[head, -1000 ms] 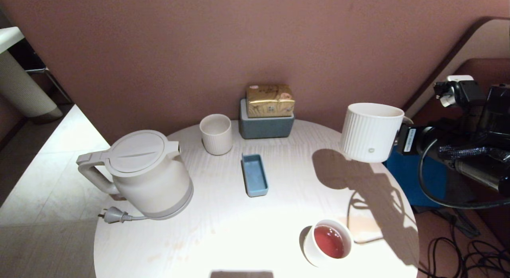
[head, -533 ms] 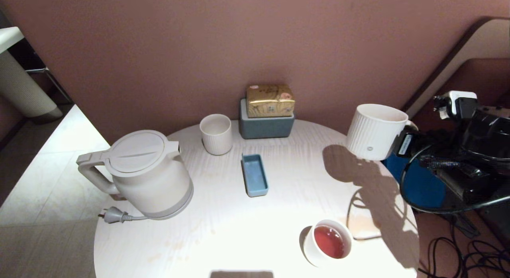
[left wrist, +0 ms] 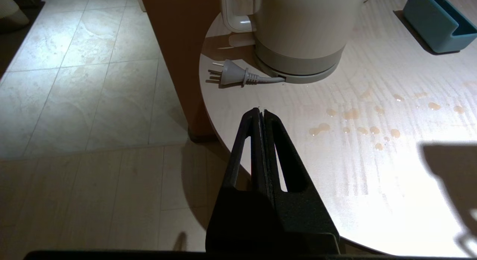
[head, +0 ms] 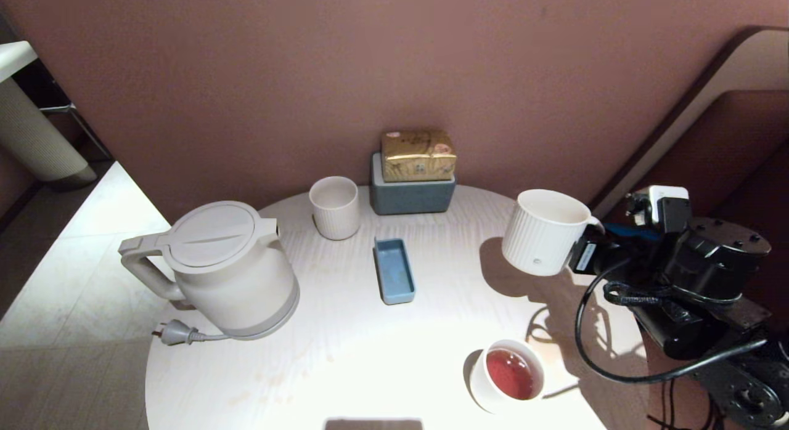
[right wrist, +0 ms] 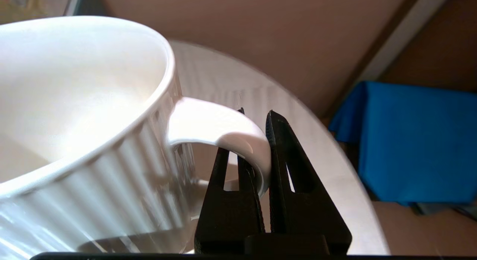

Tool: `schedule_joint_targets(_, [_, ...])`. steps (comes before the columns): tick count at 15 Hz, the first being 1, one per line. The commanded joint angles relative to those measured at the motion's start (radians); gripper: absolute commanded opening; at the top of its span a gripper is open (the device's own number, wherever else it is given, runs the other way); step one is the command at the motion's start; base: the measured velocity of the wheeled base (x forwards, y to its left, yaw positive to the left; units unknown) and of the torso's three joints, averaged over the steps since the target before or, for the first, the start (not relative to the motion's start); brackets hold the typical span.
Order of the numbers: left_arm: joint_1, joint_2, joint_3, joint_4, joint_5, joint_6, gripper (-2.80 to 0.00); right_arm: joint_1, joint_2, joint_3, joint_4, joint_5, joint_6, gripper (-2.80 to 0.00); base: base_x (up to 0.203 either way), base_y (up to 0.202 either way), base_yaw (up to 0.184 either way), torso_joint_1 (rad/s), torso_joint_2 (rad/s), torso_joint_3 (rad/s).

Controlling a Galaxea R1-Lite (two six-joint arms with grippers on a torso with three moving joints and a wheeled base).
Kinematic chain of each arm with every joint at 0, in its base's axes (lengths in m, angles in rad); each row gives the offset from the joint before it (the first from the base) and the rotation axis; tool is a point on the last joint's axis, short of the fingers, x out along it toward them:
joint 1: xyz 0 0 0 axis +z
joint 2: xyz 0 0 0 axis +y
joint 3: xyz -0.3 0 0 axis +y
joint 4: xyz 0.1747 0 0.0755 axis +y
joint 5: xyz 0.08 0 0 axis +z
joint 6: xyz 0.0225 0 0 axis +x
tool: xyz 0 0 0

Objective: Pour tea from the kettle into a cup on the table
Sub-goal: Put the cup down on the table

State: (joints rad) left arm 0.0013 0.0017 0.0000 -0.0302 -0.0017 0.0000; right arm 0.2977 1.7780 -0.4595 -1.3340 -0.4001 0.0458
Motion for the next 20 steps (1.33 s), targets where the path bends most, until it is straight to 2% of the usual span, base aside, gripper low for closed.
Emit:
schedule_joint_targets(1, [0.0,0.0,0.0,0.0,0.0,0.0,-2.8,0.007,0.078,0.054,-0.119,0.042,-0.008,-2.8,0.0,0.0,0.0,0.0,0.0,0.0])
schedule_joint_targets(2, [0.0,0.0,0.0,0.0,0.0,0.0,-2.8,0.006,0.096,0.067,-0.157,0.07,-0.014,-2.8,0.0,0.0,0.0,0.0,0.0,0.0])
schedule_joint_targets(6, [0.0,0.0,0.0,0.0,0.0,0.0,-2.8,-0.008,0.195,0.059,-0.232,0.09,-0.024,-2.8,0.0,0.0,0.0,0.0,0.0,0.0])
schedule_joint_targets(14, [0.0,0.0,0.0,0.0,0.0,0.0,-2.8,-0.053,0.331,-0.097,-0.234,0.146,-0.03,-2.8,0.0,0.0,0.0,0.0,0.0,0.0])
schedule_joint_targets(20, [0.0,0.0,0.0,0.0,0.0,0.0,-2.8,-0.054,0.347,-0.107,-0.234,0.198,-0.044,-2.8,0.0,0.0,0.0,0.0,0.0,0.0])
